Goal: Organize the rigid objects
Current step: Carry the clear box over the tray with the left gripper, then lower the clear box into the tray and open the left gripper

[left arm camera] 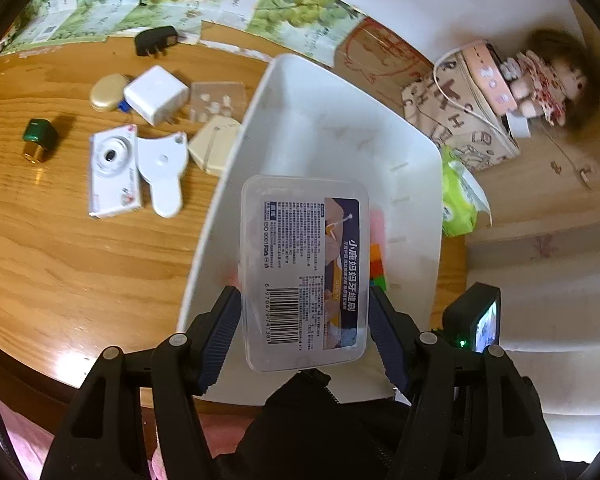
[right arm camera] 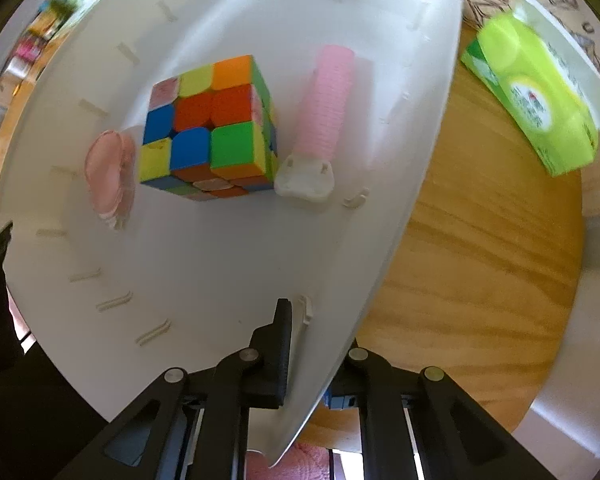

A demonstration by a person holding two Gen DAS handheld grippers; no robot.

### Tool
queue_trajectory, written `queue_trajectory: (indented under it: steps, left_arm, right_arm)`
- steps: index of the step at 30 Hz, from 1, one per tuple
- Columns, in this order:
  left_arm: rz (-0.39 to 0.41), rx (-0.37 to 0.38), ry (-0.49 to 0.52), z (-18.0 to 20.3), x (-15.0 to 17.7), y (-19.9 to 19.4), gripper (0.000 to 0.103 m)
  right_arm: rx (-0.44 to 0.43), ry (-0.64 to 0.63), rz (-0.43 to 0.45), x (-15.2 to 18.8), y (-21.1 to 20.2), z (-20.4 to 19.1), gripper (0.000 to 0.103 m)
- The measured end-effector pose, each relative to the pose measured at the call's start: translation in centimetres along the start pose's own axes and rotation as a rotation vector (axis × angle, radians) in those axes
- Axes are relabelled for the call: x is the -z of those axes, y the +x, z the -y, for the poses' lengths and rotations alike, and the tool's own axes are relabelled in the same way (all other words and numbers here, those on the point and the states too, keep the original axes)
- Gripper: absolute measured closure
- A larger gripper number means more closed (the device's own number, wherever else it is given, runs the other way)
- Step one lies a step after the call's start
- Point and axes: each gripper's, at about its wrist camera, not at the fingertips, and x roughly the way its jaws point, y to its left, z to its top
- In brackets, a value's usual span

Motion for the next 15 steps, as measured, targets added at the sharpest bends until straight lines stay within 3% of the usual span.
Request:
queue_trajectory:
  steps: [7,15]
  left_arm:
    - [-0.012,-0.013,0.036,2.4,1.0,1.3,0.037]
    - [0.063,-0.007,0.086,3.8,1.2,0.1,0.036]
  right_arm:
    - [-0.009,-0.049,0.014,0.5,0.3,-0.7,0.089]
    - [-0.004,-0.083,0.018,1.8,0.7,-1.6,0.088]
